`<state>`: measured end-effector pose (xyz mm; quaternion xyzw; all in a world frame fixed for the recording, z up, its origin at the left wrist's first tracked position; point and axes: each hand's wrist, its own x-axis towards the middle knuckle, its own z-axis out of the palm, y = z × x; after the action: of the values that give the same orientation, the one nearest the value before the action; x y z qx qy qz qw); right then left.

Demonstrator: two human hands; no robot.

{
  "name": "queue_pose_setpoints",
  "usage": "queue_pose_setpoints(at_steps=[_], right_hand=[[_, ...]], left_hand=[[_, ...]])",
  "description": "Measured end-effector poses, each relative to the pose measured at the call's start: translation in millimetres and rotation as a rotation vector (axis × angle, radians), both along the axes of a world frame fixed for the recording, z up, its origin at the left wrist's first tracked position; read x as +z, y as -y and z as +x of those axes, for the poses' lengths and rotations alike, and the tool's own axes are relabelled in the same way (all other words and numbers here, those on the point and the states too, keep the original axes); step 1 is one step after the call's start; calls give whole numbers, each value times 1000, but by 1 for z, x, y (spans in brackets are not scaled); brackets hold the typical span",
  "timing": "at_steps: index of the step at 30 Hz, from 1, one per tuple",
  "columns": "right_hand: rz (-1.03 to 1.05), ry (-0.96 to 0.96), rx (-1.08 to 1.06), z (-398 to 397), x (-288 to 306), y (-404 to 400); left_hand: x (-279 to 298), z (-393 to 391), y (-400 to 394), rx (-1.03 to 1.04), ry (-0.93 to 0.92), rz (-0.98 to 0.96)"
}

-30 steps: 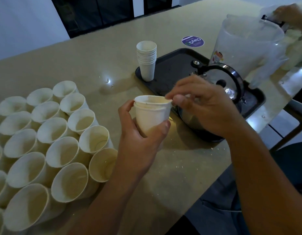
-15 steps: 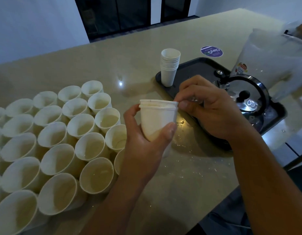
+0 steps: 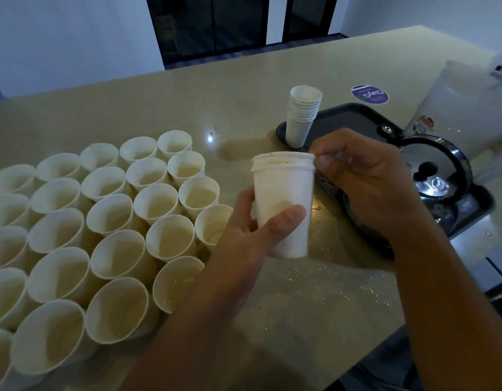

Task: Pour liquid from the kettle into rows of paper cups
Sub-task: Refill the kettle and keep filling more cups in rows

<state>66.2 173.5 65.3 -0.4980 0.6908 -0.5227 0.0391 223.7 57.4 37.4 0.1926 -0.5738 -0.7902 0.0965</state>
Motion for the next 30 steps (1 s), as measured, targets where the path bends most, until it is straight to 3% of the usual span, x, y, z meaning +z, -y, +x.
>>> queue_pose_setpoints(at_steps=[2, 8, 13, 16, 23, 26, 30], right_hand=[[-3, 5, 19, 0, -1, 2], [-50, 81, 97, -4, -7, 6], [-155, 158, 86, -6, -10, 11], [-286, 255, 12, -13, -4, 9], [-318, 43, -316, -41, 15, 8], [-209, 5, -376, -45, -2, 22], [148, -92, -331, -40, -40, 32]], left_hand=[[-5, 0, 1, -43, -17, 78], [-6, 3, 4, -80, -8, 6], [0, 4, 6, -160, -46, 63], [-3, 8, 1, -238, -42, 52], [-17, 13, -11, -83, 57, -56], [-10, 12, -7, 1, 5, -37], [10, 6, 8, 162, -108, -32]])
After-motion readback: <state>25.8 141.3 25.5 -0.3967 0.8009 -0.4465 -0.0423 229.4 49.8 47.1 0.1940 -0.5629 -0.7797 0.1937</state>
